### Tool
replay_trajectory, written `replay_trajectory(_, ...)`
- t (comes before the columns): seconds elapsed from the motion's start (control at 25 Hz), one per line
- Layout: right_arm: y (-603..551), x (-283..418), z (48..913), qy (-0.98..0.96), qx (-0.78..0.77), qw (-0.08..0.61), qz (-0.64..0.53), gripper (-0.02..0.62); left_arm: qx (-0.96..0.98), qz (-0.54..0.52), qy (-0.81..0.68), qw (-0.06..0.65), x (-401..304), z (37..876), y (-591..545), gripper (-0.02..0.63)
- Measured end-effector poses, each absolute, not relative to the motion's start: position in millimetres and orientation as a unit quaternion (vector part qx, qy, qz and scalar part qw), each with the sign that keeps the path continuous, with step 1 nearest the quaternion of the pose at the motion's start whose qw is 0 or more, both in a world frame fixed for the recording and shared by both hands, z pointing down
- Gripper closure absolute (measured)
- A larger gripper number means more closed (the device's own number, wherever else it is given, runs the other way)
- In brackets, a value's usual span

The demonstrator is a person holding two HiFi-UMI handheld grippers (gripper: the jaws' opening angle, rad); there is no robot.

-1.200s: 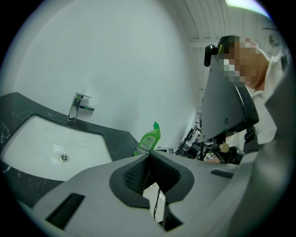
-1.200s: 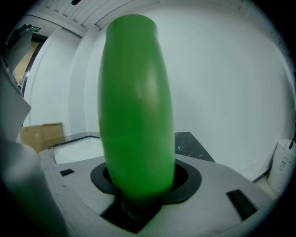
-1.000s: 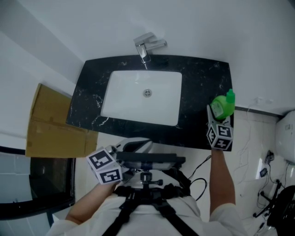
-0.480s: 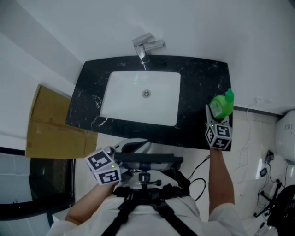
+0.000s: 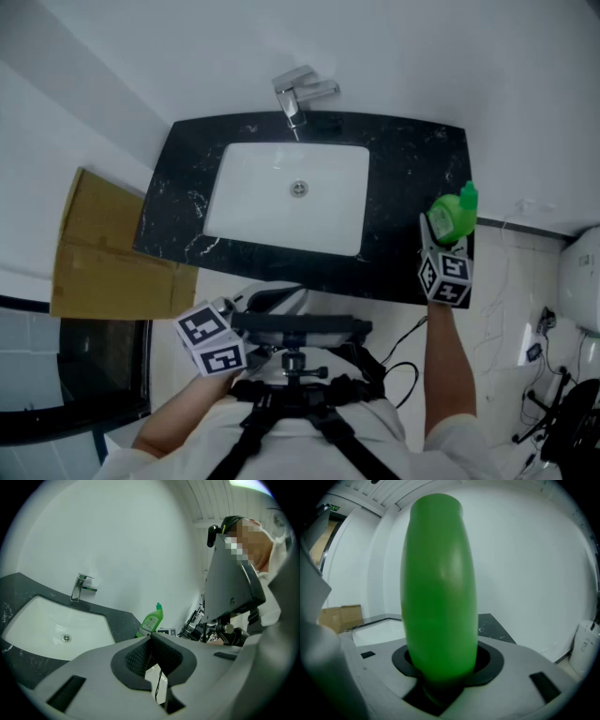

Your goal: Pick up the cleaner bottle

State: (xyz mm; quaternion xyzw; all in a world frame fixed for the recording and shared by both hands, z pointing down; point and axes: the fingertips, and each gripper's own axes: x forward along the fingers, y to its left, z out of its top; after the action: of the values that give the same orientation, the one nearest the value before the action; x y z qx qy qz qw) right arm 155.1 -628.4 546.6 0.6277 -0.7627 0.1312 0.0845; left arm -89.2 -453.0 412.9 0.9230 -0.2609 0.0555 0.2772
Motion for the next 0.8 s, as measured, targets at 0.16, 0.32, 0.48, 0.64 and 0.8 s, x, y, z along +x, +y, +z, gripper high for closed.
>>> replay_trajectory(0.16, -628.5, 154.9, 547.6, -0.762, 0.628, 0.089, 0.132, 0.388, 0.923, 0.055, -0.260, 0.277, -89.0, 412.7, -452.6, 0.611)
replay_trajectory(0.32, -628.7, 154.7, 548.4, -0.762, 0.627, 0.092, 0.132, 0.388, 0.924, 0.053, -0.260, 0.276, -89.5, 412.9, -451.1, 0.611)
replay_trajectory(0.48, -628.6, 155.9, 548.1, -0.761, 0.629, 0.093, 0.132, 0.395, 0.923, 0.050, -0.263, 0.277, -91.5, 412.2, -450.4, 0.611)
replay_trajectory(0.64, -629.4, 155.9, 548.1, -0.758, 0.631, 0.101, 0.127, 0.403, 0.923, 0.048, -0.266, 0.276, -94.0, 411.2, -450.0, 0.610)
replay_trajectory(0.8, -629.6, 156.3, 547.4, -0.759, 0.630, 0.103, 0.129, 0.408, 0.922, 0.044, -0.270, 0.276, -96.8, 410.5, -449.3, 0.611)
